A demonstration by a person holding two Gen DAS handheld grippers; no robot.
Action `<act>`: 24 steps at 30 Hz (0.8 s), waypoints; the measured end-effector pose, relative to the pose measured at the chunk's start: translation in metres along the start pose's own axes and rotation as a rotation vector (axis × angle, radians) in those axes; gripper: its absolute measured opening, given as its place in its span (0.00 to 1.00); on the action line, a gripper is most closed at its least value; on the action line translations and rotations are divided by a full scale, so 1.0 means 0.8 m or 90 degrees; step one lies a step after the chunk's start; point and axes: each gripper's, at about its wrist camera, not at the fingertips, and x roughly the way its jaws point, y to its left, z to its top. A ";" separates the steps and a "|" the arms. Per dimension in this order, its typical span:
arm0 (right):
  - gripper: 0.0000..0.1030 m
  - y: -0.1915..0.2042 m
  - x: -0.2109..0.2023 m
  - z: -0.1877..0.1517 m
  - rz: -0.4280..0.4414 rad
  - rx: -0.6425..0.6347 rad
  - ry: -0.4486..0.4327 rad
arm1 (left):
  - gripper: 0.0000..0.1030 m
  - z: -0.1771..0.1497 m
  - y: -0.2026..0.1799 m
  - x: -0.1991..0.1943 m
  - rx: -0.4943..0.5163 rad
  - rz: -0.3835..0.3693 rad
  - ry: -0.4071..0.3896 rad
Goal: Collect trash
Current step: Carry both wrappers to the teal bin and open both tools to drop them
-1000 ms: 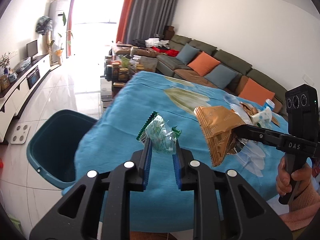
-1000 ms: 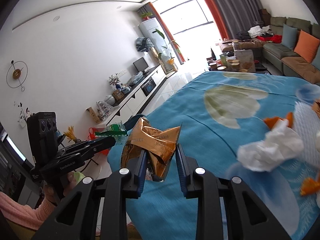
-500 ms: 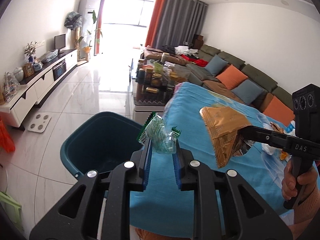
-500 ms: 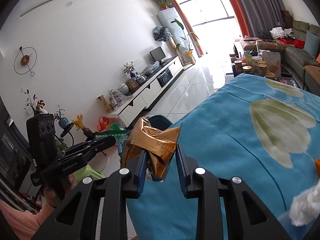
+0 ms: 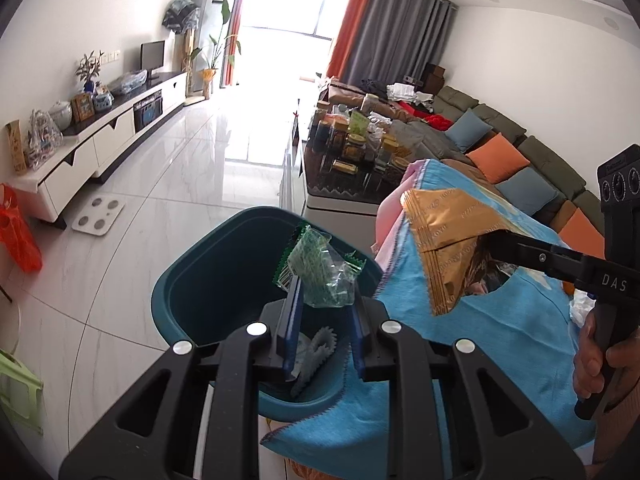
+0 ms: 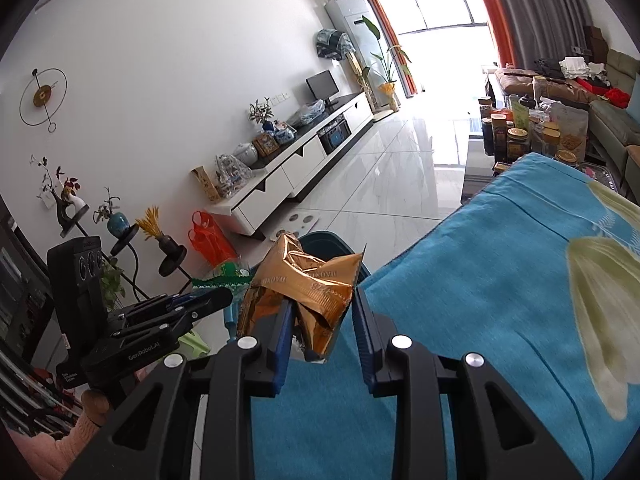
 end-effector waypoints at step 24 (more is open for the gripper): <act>0.42 0.016 0.125 0.027 -0.031 0.006 0.100 | 0.31 -0.003 0.045 0.086 -0.081 0.042 0.083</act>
